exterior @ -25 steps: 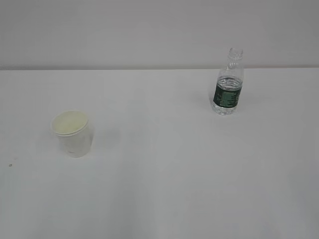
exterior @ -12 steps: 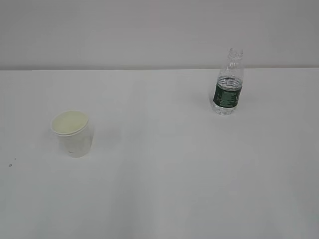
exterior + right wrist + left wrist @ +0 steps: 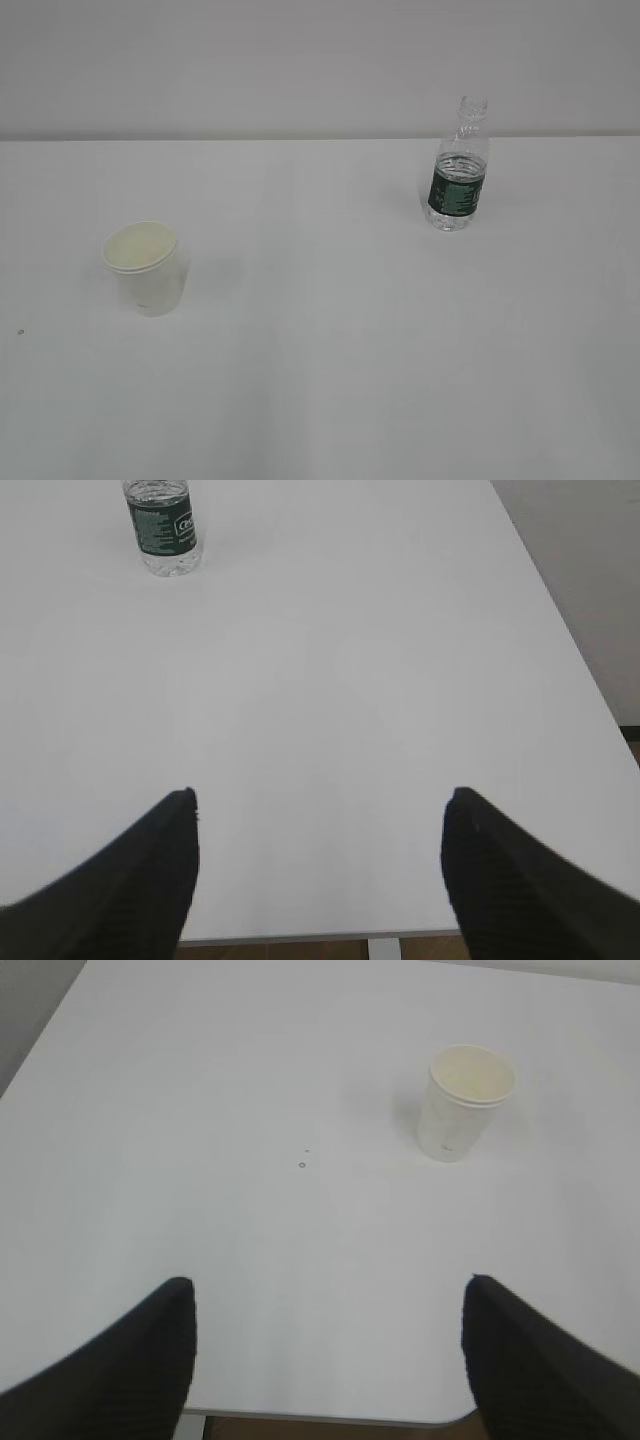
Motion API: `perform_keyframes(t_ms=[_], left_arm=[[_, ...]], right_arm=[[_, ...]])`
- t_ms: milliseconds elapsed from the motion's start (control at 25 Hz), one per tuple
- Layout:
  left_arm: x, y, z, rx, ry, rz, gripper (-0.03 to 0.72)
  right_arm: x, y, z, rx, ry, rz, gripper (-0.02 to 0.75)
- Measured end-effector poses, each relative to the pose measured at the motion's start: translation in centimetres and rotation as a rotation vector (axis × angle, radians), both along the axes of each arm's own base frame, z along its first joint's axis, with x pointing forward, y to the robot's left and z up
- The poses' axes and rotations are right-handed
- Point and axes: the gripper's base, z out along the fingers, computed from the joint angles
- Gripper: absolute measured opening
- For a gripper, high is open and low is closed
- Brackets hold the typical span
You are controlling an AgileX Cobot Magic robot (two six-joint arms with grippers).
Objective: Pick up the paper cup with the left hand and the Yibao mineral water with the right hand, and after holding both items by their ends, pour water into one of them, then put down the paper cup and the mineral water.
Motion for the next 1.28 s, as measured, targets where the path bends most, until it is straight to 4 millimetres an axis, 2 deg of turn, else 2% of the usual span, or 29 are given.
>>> perform_keyframes(t_ms=[1280], left_arm=[[0.00, -0.01, 0.00, -0.001, 0.000, -0.001, 0.593]], right_arm=[[0.00, 0.00, 0.00, 0.000, 0.000, 0.000, 0.571]])
